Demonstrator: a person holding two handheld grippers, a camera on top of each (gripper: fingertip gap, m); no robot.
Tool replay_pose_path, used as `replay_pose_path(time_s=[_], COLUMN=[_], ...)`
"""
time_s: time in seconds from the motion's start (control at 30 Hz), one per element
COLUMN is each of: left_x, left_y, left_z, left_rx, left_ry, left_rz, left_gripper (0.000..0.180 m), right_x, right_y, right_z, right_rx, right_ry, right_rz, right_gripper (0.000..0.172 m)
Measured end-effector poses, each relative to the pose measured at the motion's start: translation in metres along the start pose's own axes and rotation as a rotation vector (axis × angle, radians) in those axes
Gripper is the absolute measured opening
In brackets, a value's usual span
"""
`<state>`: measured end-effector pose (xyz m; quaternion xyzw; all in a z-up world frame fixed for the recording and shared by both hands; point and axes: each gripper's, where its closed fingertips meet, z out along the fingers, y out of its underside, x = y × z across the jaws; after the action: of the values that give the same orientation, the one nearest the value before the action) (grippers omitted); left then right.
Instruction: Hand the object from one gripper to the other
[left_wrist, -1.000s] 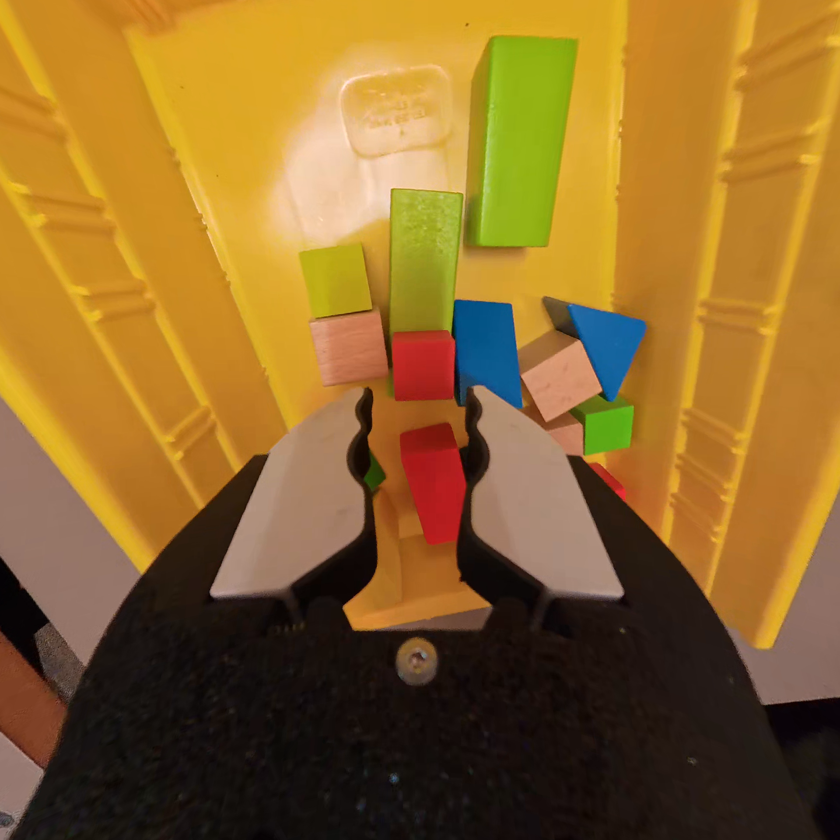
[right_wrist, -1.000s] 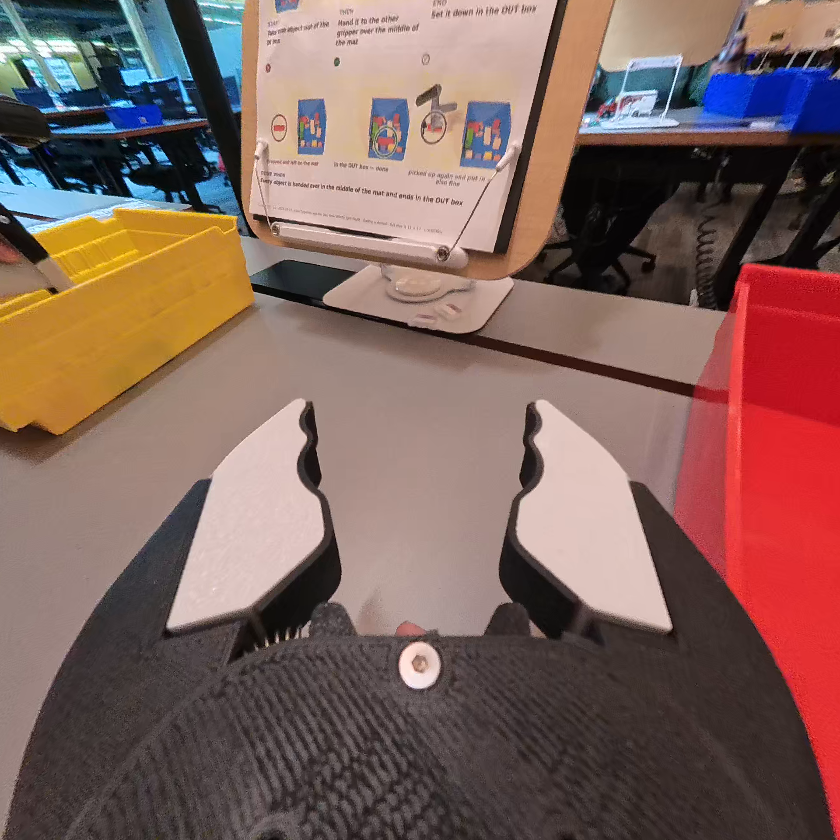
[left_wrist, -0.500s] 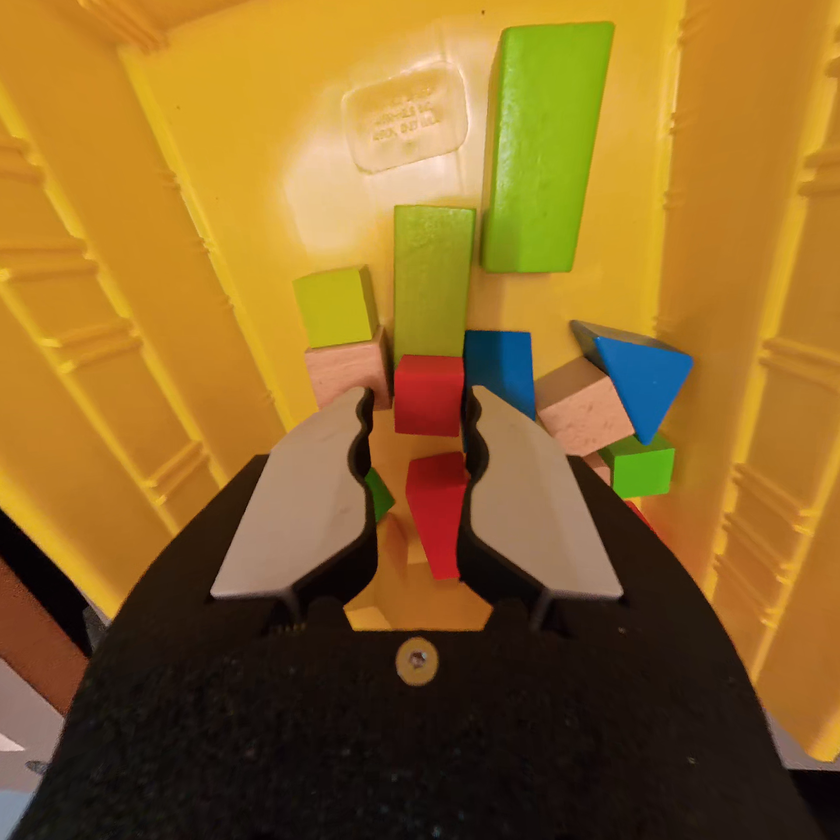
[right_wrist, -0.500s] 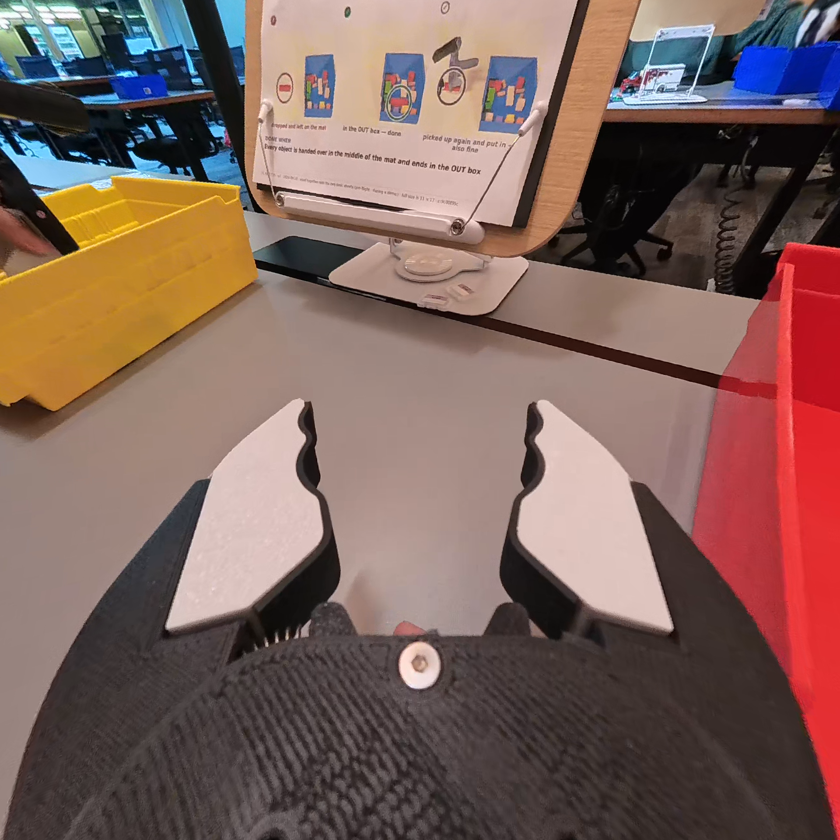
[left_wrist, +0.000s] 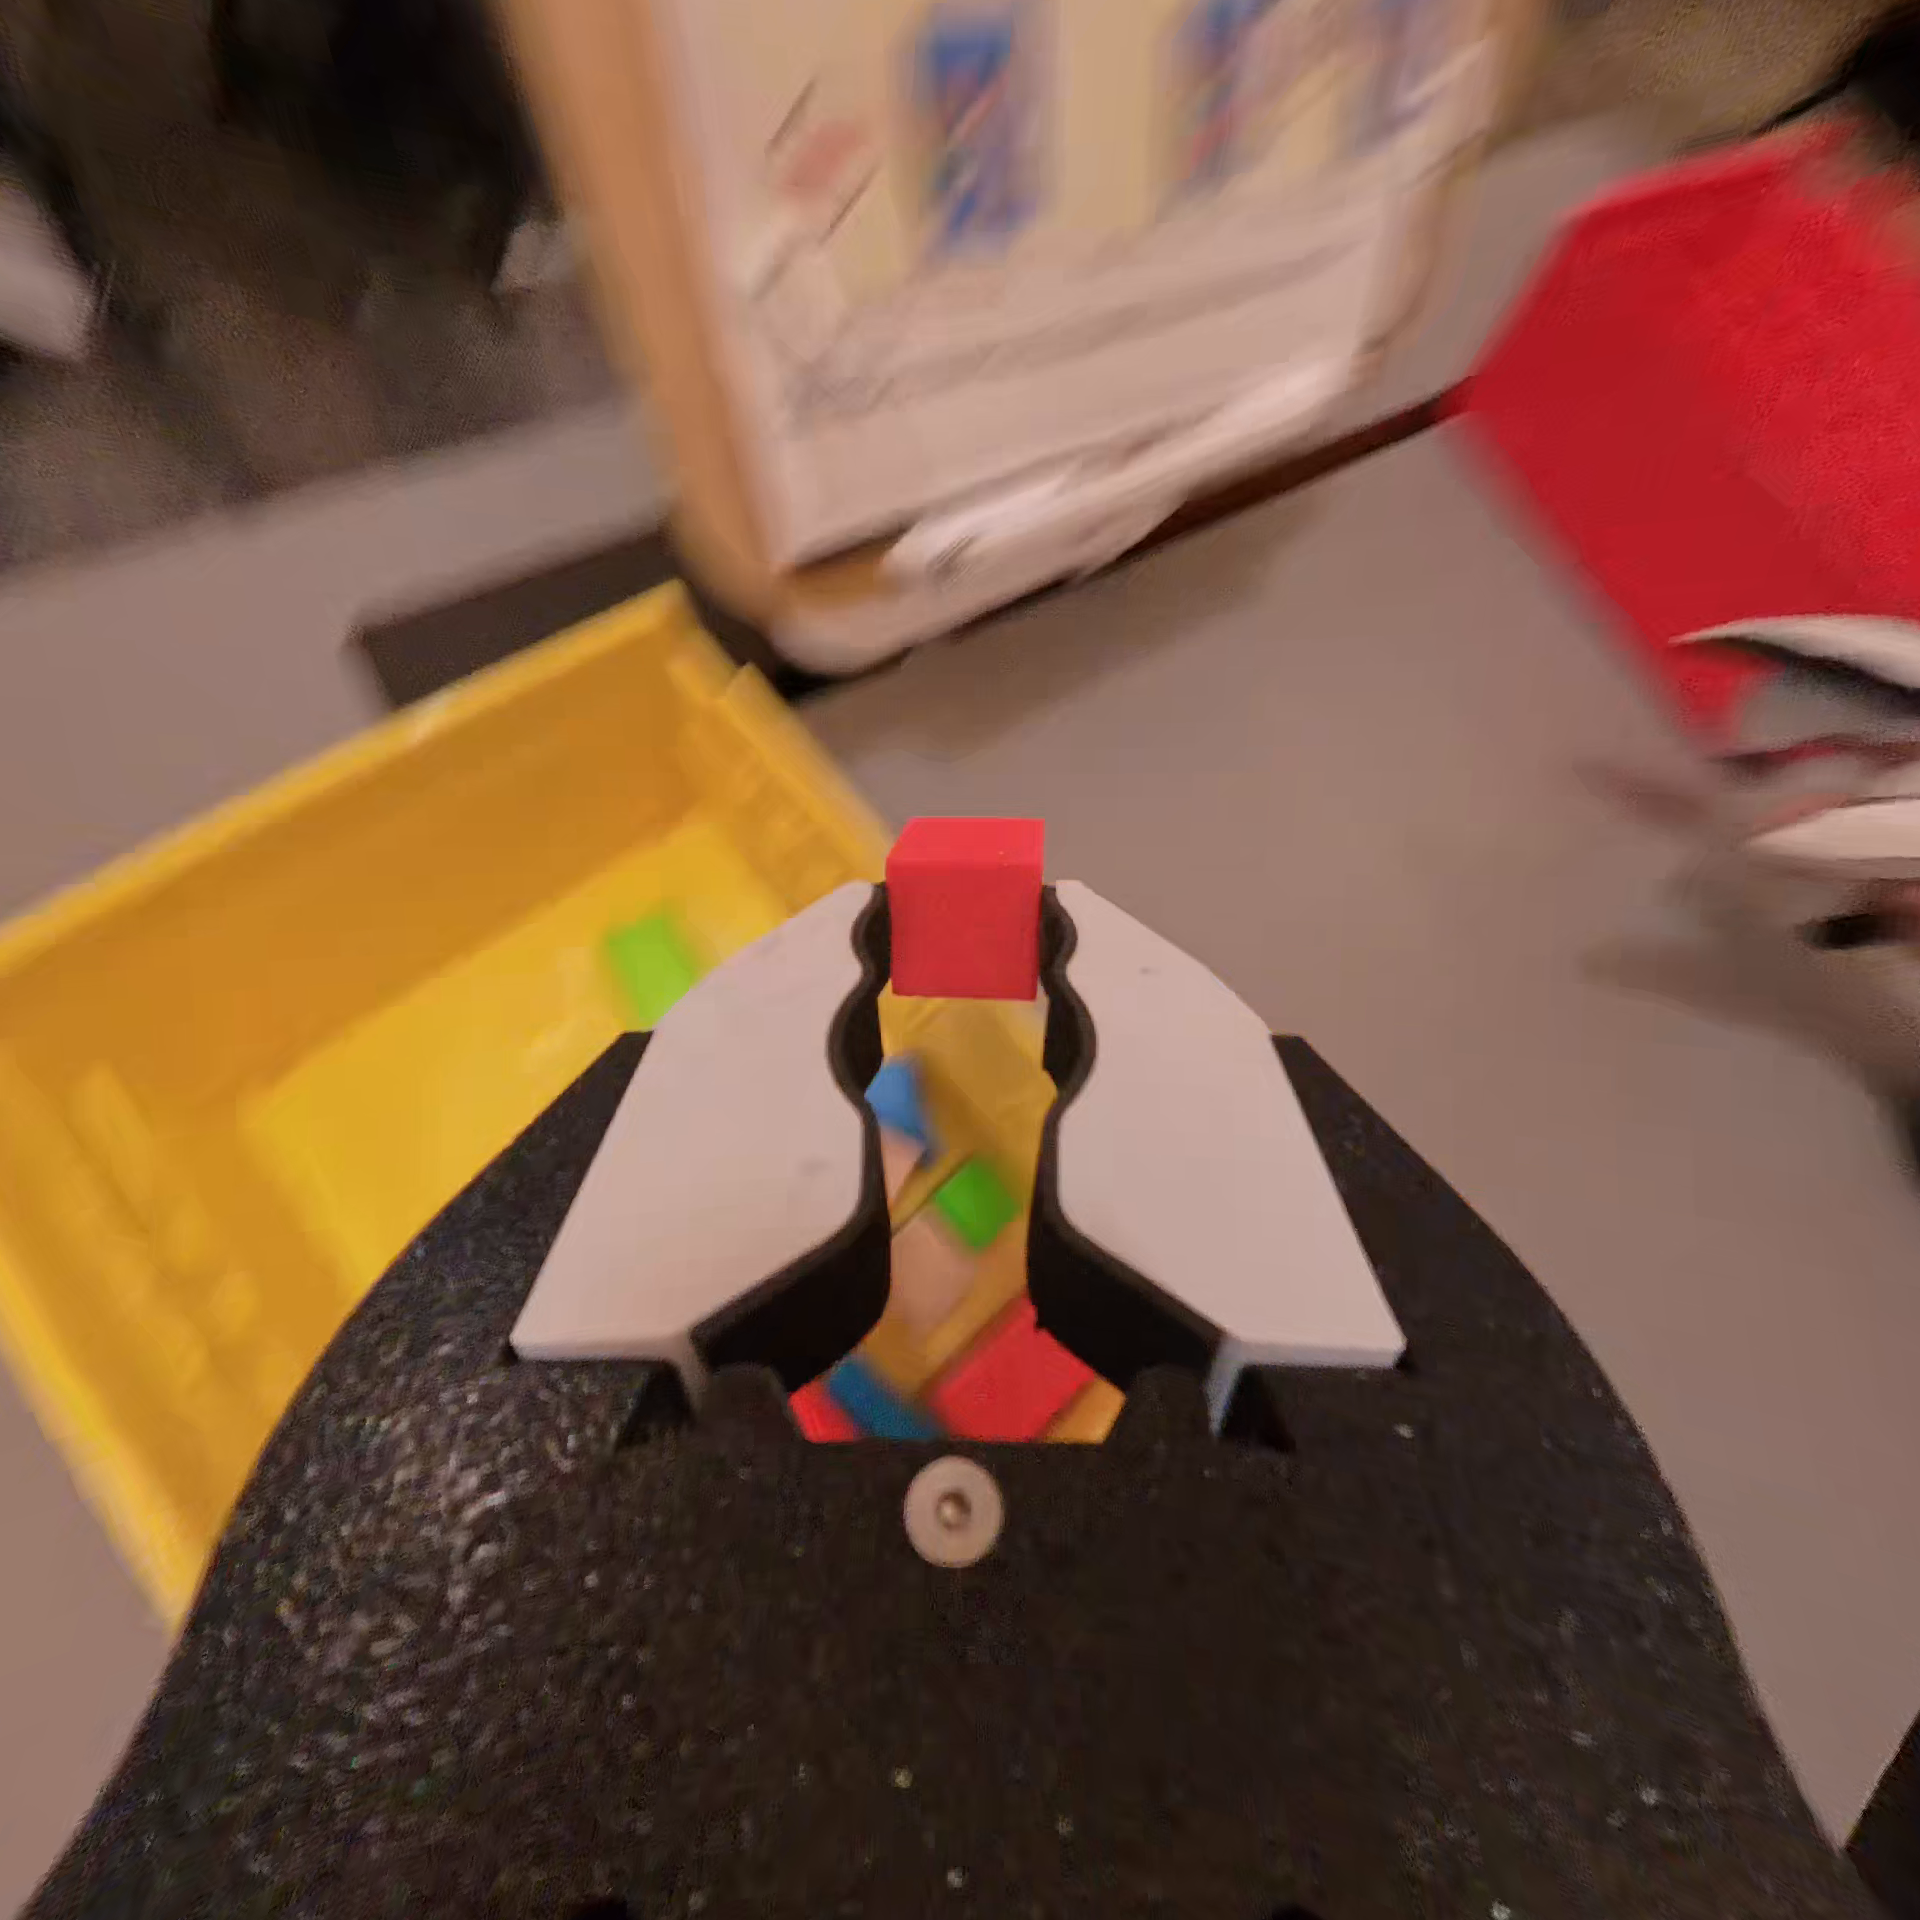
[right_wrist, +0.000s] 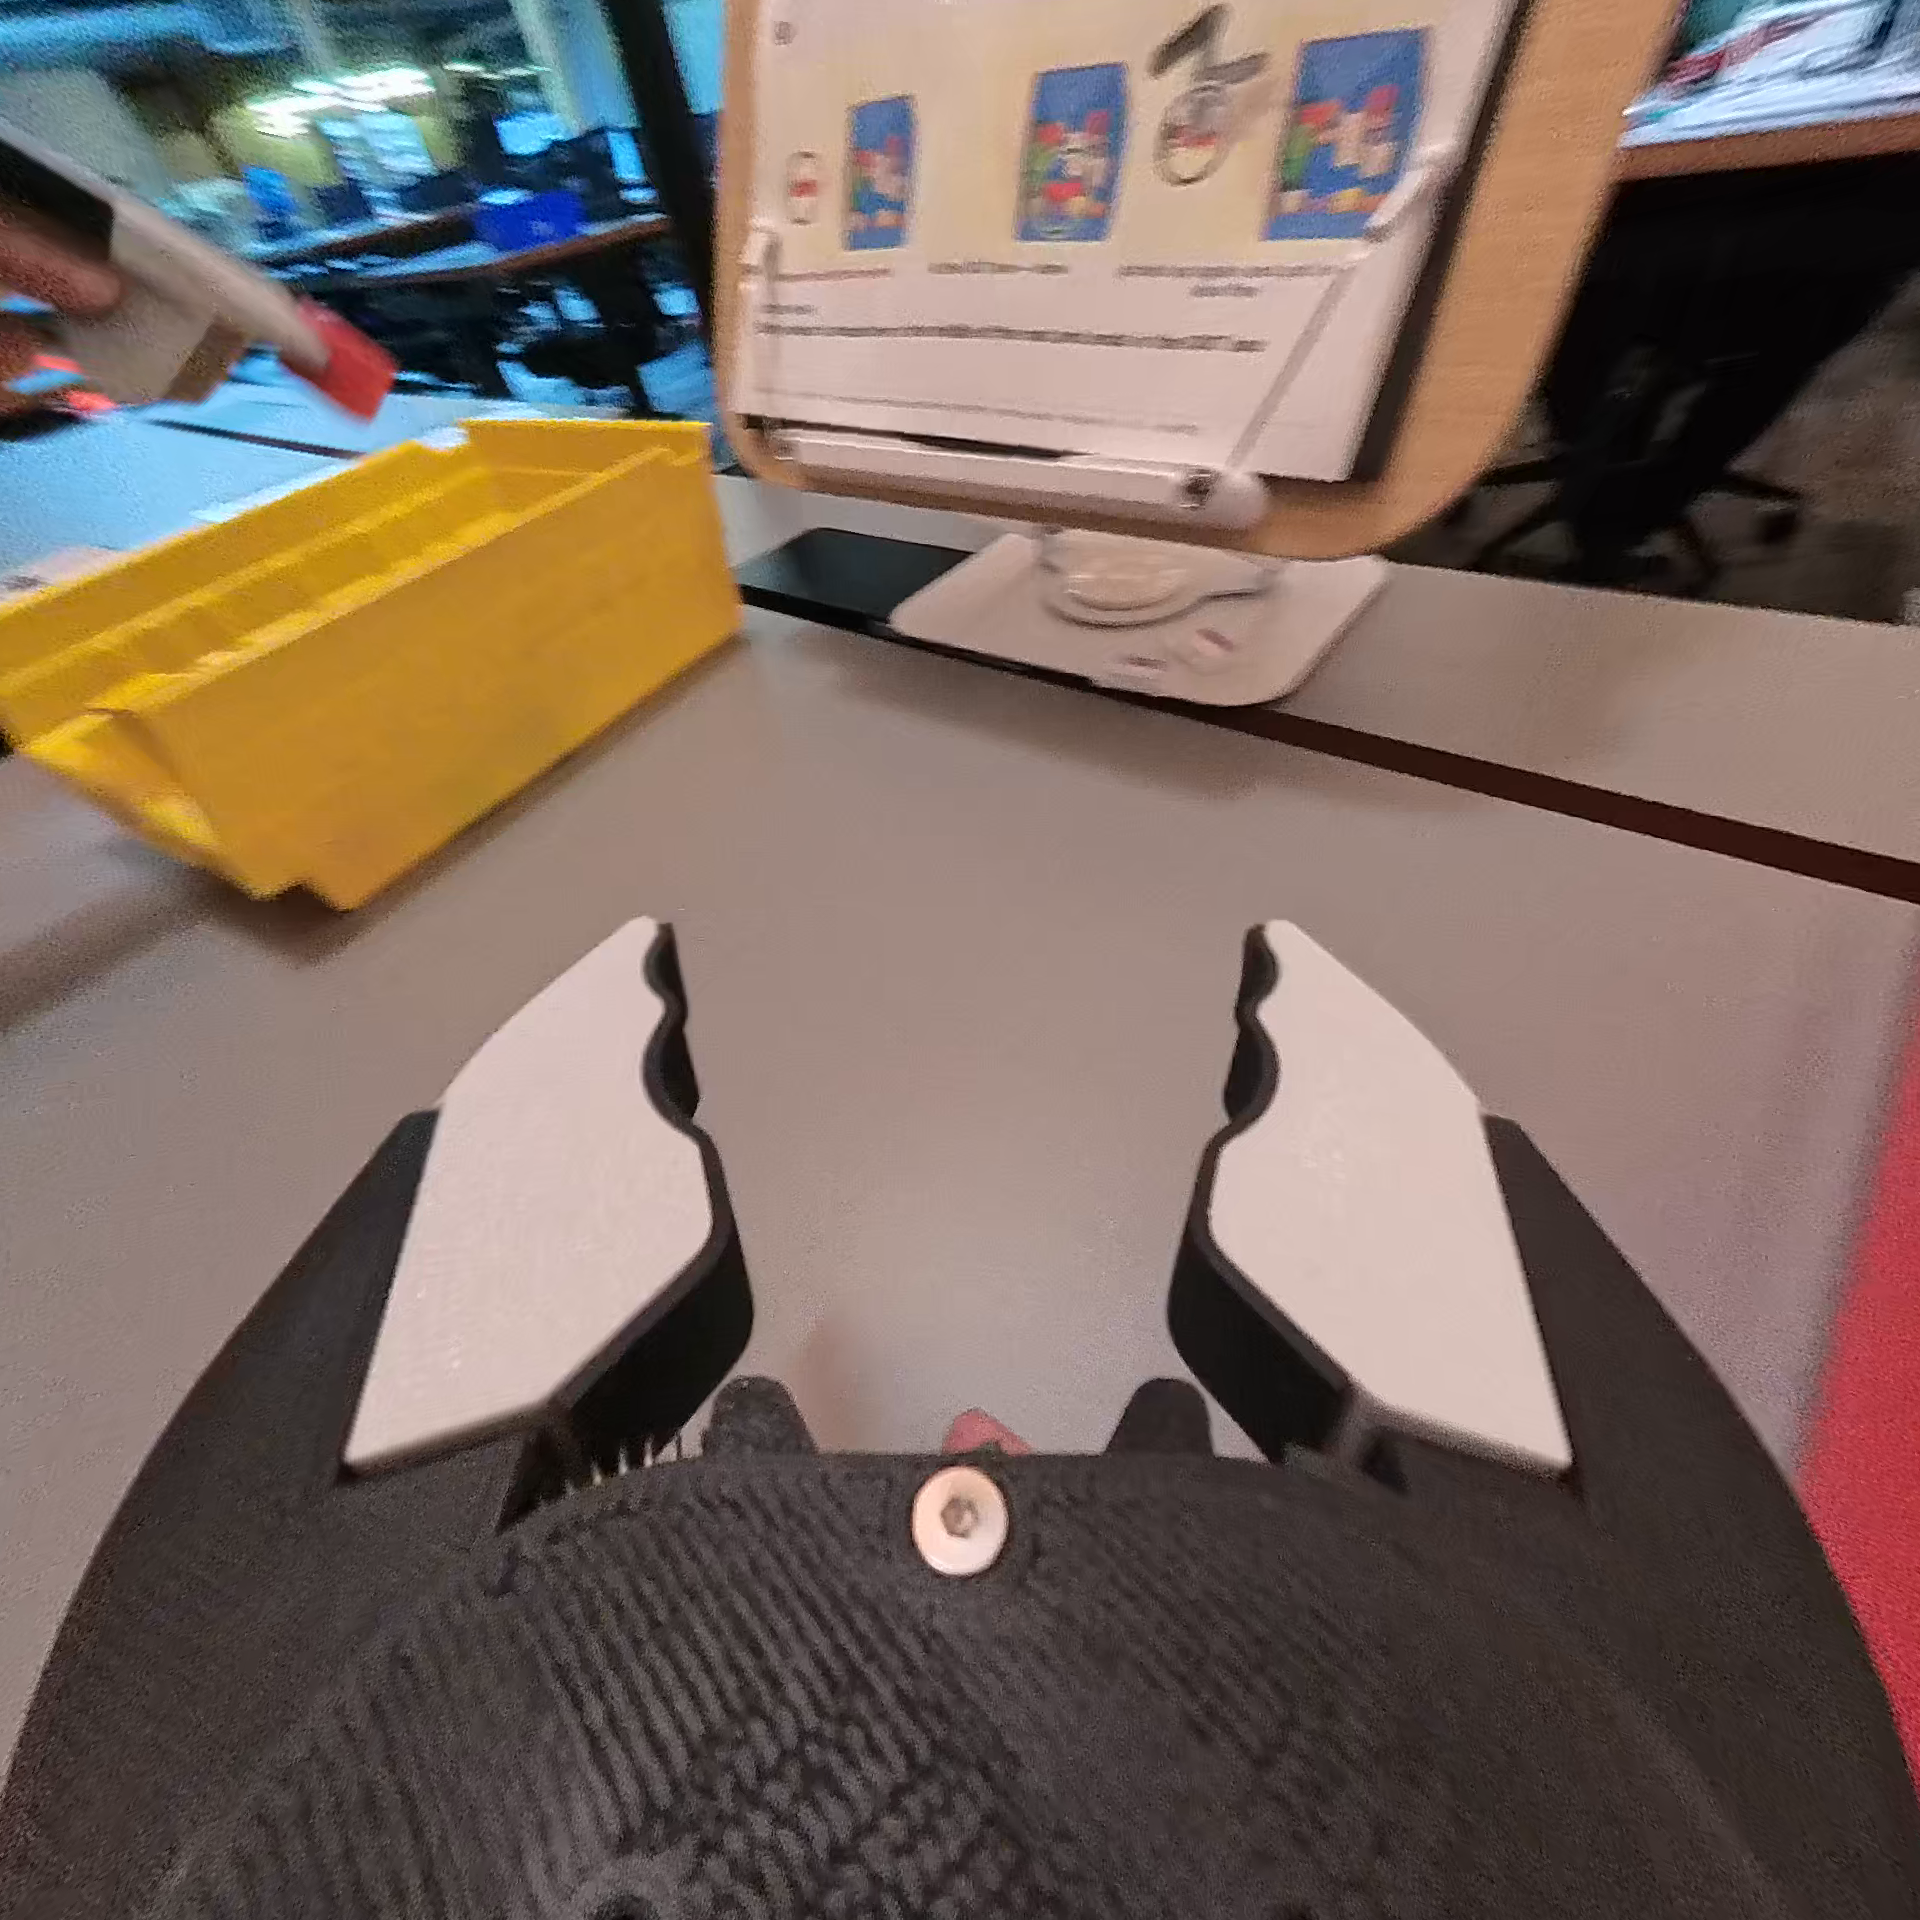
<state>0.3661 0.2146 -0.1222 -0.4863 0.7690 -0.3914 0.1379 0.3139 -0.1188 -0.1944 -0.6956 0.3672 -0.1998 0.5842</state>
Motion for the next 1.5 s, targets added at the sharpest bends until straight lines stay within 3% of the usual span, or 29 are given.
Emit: replay_pose_path(time_s=[0.03,0.13,0.27,0.37,0.5,0.63,0.73,0.93,1.03,1.1,1.23,1.37,1.43,1.5], left_x=[0.028,0.101,0.18,0.223,0.248,0.259,0.267,0.274,0.275,0.271,0.266,0.251,0.238,0.227], left_y=[-0.018,-0.045,-0.043,-0.032,-0.02,-0.008,-0.004,0.005,0.005,0.007,0.015,0.019,0.025,0.036], left_z=[-0.011,-0.04,-0.059,-0.064,-0.046,-0.025,-0.019,-0.002,0.0,0.006,0.019,0.032,0.034,0.033], left_rx=[0.125,0.421,0.701,0.839,0.839,0.797,0.823,0.799,0.809,0.784,0.721,0.658,0.659,0.673], left_ry=[0.095,0.289,0.482,0.539,0.456,0.445,0.455,0.48,0.461,0.426,0.403,0.322,0.285,0.274], left_rz=[0.066,0.262,0.418,0.56,0.749,0.857,0.903,0.932,0.954,0.979,0.96,0.805,0.703,0.606], left_gripper=[0.026,0.026,0.026,0.026,0.026,0.026,0.026,0.026,0.026,0.026,0.027,0.041,0.038,0.032], right_x=[-0.01,-0.056,-0.109,-0.135,-0.143,-0.142,-0.144,-0.156,-0.161,-0.165,-0.16,-0.138,-0.102,-0.035], right_y=[-0.001,-0.017,-0.077,-0.103,-0.123,-0.117,-0.101,-0.091,-0.084,-0.087,-0.077,-0.078,-0.091,-0.095], right_z=[0.004,0.011,0.008,0.0,-0.004,-0.005,-0.002,-0.003,-0.001,-0.008,-0.002,0.0,-0.008,-0.019], right_rx=[-0.02,-0.061,0.034,-0.01,0.036,-0.008,-0.084,-0.175,-0.217,-0.212,-0.228,-0.161,-0.059,0.0], right_ry=[-0.064,-0.298,-0.573,-0.759,-0.864,-0.937,-0.94,-1.024,-1.049,-1.124,-1.06,-0.924,-0.762,-0.441], right_rz=[0.025,0.118,0.235,0.325,0.426,0.493,0.487,0.552,0.564,0.571,0.529,0.55,0.538,0.468], right_gripper=[0.108,0.109,0.111,0.112,0.101,0.1,0.099,0.072,0.068,0.033,0.03,0.029,0.029,0.029])
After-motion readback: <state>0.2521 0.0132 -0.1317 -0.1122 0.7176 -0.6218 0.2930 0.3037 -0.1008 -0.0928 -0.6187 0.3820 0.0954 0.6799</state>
